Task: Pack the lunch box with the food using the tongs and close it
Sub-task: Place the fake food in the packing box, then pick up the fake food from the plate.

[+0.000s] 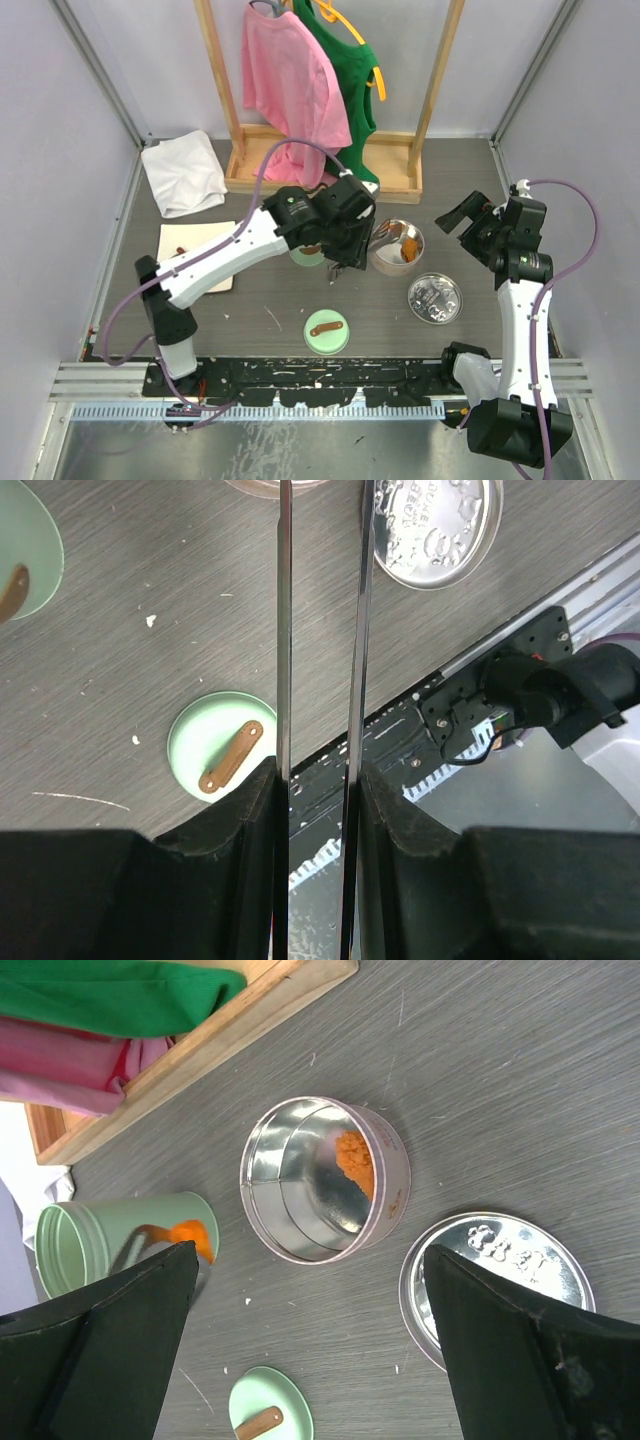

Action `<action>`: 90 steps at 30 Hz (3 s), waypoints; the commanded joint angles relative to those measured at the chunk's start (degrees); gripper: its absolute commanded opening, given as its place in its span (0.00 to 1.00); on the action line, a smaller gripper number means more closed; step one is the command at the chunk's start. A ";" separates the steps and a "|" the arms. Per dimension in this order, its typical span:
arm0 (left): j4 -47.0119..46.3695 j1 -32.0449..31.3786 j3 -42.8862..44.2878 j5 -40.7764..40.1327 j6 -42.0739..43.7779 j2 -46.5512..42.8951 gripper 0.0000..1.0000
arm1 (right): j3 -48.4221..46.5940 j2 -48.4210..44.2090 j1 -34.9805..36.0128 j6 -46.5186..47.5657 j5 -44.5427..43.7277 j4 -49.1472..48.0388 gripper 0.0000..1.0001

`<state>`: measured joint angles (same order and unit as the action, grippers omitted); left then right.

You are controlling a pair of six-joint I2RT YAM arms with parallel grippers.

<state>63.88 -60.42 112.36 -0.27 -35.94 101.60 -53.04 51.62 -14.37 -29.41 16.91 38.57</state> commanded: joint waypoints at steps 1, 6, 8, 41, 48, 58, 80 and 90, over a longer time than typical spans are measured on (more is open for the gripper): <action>-1.54 -0.57 3.65 -1.67 1.09 2.75 0.19 | -3.18 -1.21 -0.18 1.23 -2.48 -0.33 1.00; 0.11 -0.73 6.12 -2.58 1.03 6.60 0.19 | -4.07 -1.34 -0.16 1.94 -4.42 0.68 1.00; 0.13 -0.75 6.86 -2.35 1.08 8.08 0.19 | -4.18 -1.39 -0.14 2.07 -4.56 0.87 1.00; 6.52 -0.13 23.93 -7.84 2.08 26.21 0.30 | -3.35 -1.39 -0.16 2.01 -2.17 0.17 1.00; 5.53 0.24 23.80 -6.31 1.89 23.93 0.40 | -3.03 -1.59 -0.17 1.91 -1.72 -0.07 1.00; 4.51 0.28 23.18 -5.24 1.75 19.44 0.42 | -2.80 -1.58 -0.14 1.90 -1.40 -0.15 1.00; 1.67 12.04 -7.56 -17.29 -1.80 -20.16 0.36 | -1.11 -1.61 -0.15 -0.57 3.07 -2.51 1.00; 9.84 20.72 -25.34 -19.12 -5.27 -37.95 0.38 | -0.48 -1.25 -0.15 -1.44 4.58 -3.50 1.00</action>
<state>70.72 -42.02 90.13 -17.30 -39.29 68.40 -53.39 51.22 -14.37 -30.15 19.90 38.17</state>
